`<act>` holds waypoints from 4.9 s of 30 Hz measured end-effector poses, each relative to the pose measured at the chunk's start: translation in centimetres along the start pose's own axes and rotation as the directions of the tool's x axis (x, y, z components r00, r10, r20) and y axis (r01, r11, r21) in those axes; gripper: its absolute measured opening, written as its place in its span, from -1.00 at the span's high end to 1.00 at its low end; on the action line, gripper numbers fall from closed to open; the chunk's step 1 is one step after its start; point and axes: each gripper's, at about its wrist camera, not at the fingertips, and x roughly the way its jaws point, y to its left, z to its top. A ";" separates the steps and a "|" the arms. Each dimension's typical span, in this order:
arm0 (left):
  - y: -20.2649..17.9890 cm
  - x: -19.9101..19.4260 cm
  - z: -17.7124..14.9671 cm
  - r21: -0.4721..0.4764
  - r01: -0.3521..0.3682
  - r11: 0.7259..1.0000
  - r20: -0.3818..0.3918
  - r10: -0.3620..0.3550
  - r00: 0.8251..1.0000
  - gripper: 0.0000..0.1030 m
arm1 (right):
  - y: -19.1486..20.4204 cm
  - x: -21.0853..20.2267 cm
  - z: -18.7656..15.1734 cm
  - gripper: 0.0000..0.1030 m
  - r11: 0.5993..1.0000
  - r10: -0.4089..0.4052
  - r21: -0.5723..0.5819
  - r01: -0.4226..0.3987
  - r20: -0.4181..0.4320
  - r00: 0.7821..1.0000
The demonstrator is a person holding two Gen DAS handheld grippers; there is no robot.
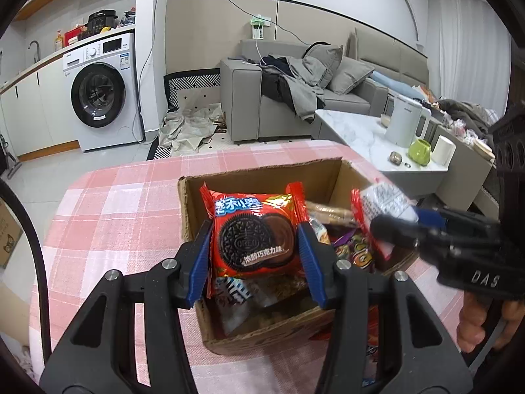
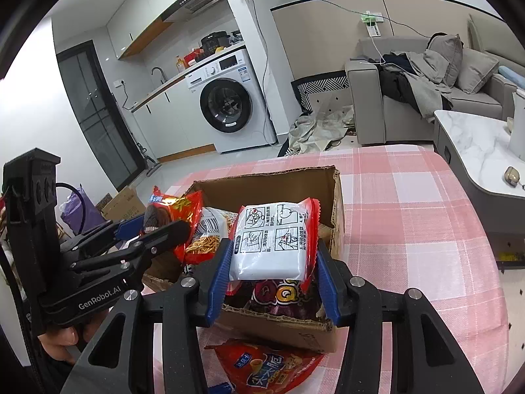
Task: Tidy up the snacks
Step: 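Open both grippers to drop the snacks into the box and withdraw, then move both tools down toward the blue Oreo pack and red chip bag, then grasp the blue Oreo pack with the left gripper while the right gripper grasps the red chip bag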
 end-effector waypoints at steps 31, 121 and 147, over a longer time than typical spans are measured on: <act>-0.8 -4.8 -5.4 0.019 0.029 0.999 -0.005 -0.029 1.000 -0.86 | -0.8 -4.3 -2.7 -0.99 1.000 0.000 0.005 0.000 0.027 1.000; -5.3 -1.8 -13.4 0.016 0.137 0.991 -0.213 -0.130 0.968 0.11 | -1.1 0.0 -10.3 -0.99 0.997 -0.049 0.048 0.062 -0.239 0.970; -1.7 -4.5 -12.7 -0.054 0.100 0.994 -0.142 -0.107 0.984 0.11 | -0.1 4.0 -9.9 -0.44 0.996 -0.059 0.052 0.072 -0.215 0.975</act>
